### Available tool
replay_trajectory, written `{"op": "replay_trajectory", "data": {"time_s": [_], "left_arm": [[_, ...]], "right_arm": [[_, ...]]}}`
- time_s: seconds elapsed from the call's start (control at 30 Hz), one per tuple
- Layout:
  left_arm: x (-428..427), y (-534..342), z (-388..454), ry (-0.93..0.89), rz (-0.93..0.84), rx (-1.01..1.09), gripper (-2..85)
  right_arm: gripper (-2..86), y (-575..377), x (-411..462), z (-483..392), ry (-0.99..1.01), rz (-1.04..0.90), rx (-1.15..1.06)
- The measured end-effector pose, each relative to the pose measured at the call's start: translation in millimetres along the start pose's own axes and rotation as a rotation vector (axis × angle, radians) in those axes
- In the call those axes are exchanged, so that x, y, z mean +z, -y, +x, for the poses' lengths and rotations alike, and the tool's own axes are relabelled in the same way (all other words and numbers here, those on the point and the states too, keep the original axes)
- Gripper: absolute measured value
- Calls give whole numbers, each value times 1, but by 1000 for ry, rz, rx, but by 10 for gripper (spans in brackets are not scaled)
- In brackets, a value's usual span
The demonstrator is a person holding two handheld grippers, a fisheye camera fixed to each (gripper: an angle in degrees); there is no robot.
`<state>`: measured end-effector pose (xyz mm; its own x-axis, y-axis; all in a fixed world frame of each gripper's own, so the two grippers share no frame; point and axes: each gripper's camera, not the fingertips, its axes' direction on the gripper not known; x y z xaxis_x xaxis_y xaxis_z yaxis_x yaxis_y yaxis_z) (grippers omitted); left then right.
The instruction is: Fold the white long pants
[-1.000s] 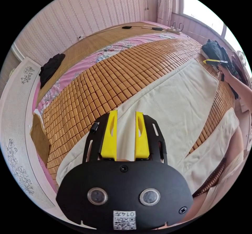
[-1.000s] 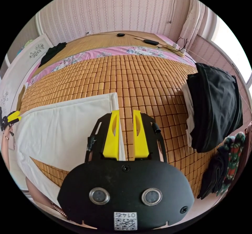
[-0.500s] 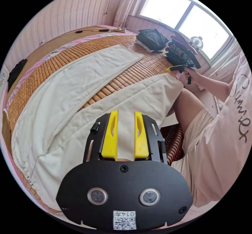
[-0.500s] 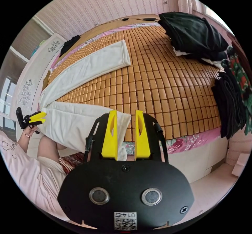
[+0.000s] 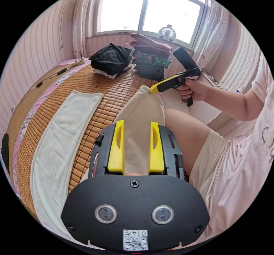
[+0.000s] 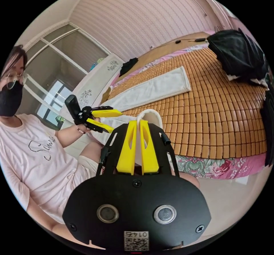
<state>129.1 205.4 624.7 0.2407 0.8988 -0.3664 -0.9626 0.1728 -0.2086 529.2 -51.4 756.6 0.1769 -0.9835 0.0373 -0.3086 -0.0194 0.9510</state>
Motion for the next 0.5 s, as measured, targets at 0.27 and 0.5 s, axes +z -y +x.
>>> {"op": "replay_trajectory", "data": {"time_s": [0.27,0.5], "left_arm": [[0,29,55,105,-22,200,17],[-34,14,68,117,-21,151,6]], "right_arm": [[45,-25,-34,-33,-18,94,-154],[184,-85,-49,17,-158,99,-73]]}}
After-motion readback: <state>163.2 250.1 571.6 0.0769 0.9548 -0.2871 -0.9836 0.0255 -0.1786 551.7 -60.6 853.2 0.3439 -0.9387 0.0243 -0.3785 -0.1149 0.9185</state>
